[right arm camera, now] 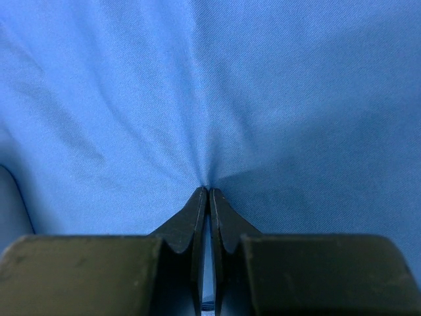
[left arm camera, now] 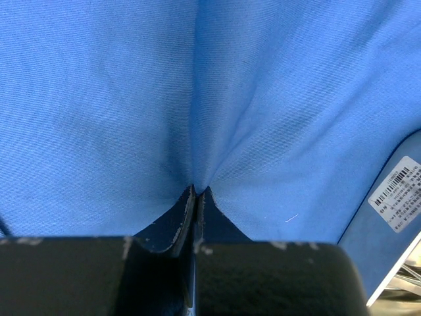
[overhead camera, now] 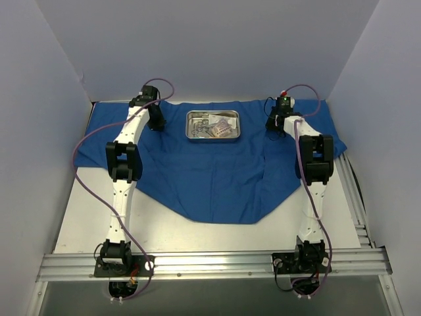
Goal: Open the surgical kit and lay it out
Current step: Smooth out the surgical kit at the center of the board.
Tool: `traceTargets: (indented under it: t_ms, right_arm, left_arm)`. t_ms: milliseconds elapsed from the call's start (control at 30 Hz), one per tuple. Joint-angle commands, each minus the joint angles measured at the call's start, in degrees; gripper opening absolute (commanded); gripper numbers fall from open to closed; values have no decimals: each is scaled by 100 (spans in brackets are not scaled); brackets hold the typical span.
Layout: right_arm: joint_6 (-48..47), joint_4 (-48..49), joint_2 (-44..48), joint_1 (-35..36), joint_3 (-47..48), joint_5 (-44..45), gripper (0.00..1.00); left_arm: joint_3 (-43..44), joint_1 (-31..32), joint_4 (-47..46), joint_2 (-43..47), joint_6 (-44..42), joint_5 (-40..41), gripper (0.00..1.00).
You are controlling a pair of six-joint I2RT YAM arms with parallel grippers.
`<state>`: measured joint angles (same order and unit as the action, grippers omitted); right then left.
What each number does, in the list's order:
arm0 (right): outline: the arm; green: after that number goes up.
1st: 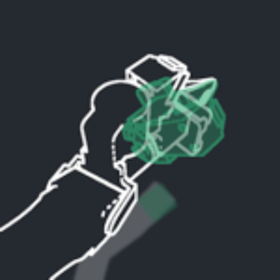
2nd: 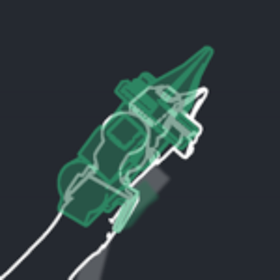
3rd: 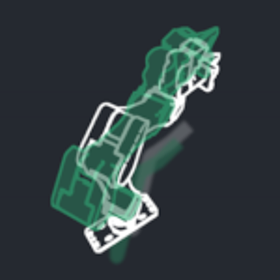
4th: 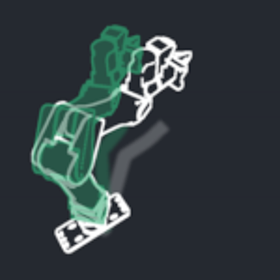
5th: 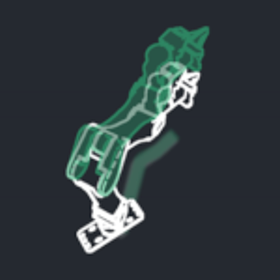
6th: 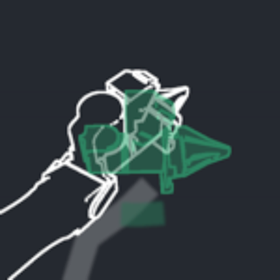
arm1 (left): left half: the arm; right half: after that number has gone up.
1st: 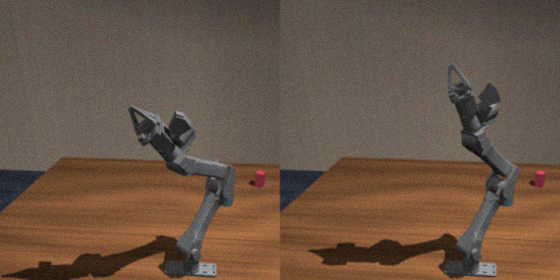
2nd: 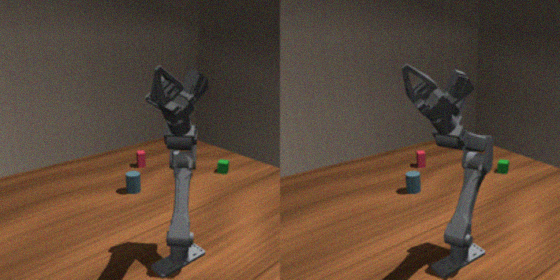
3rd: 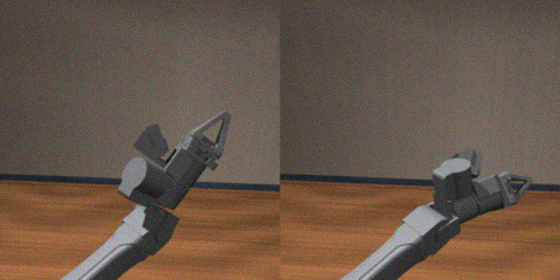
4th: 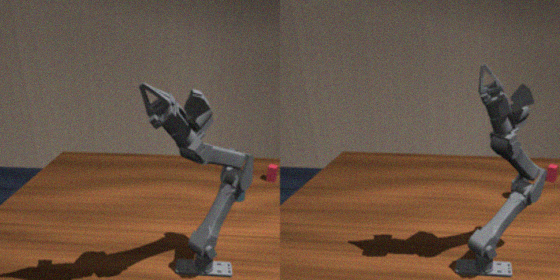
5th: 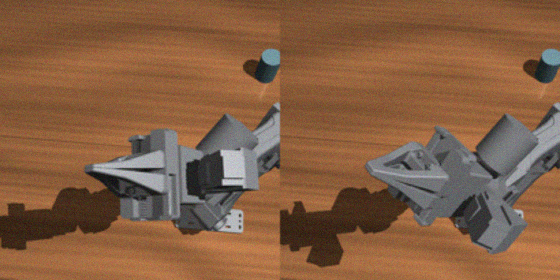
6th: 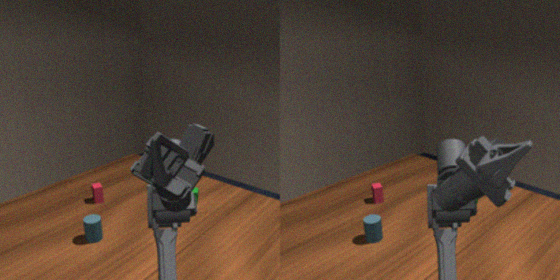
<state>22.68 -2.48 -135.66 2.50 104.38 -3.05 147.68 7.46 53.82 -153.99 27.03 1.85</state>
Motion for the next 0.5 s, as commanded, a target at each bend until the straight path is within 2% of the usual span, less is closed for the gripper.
traceTargets:
  t_ms: [0, 467]
  right_arm:
    - [-88, -490, -374, -443, -93, 463, 0]
    - [-334, -648, -532, -532, 522, 271, 0]
  left_arm:
    - [7, -298, -407, -210, -57, 431, 4]
    - [-81, -614, -373, -184, 303, 466, 6]
